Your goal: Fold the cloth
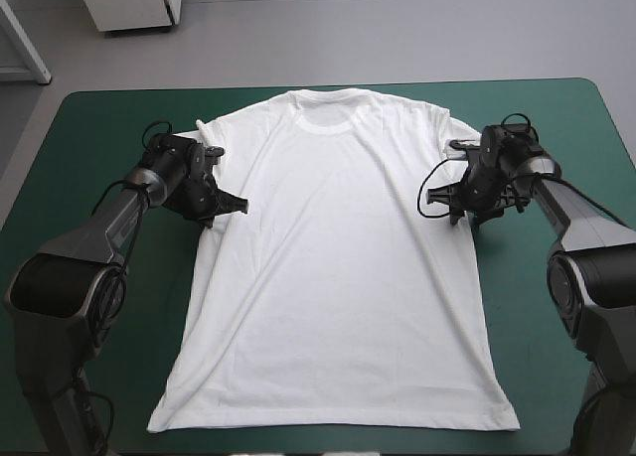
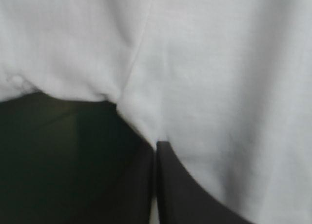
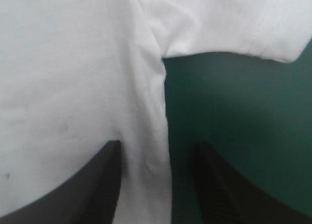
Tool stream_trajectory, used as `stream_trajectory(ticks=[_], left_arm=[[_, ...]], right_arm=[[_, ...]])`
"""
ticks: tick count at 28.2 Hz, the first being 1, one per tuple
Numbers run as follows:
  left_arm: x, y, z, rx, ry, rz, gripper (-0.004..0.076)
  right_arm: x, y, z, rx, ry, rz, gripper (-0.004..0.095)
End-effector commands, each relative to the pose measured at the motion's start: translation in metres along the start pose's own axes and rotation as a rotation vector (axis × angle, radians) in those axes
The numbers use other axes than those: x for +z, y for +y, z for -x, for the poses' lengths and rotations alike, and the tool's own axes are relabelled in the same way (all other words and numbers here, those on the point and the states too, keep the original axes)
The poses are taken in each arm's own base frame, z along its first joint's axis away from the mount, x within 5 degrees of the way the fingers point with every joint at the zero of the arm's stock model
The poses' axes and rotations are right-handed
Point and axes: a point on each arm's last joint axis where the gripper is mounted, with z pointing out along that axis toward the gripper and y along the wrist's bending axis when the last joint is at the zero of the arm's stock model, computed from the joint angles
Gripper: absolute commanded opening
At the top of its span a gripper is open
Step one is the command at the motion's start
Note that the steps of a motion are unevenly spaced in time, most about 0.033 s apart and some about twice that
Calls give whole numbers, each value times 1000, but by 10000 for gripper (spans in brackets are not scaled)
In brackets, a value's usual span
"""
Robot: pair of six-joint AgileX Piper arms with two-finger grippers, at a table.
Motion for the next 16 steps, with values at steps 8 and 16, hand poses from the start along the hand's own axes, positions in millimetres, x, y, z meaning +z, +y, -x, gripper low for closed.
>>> stream_trajectory(ticks=[8, 16], left_arm=[[-13, -3, 7, -26, -89, -38, -9], [-50, -2, 15, 10, -166, -42, -9]], right_arm=[[5, 39, -5, -49, 45, 66, -19], [-53, 40, 16, -60, -77, 37, -19]])
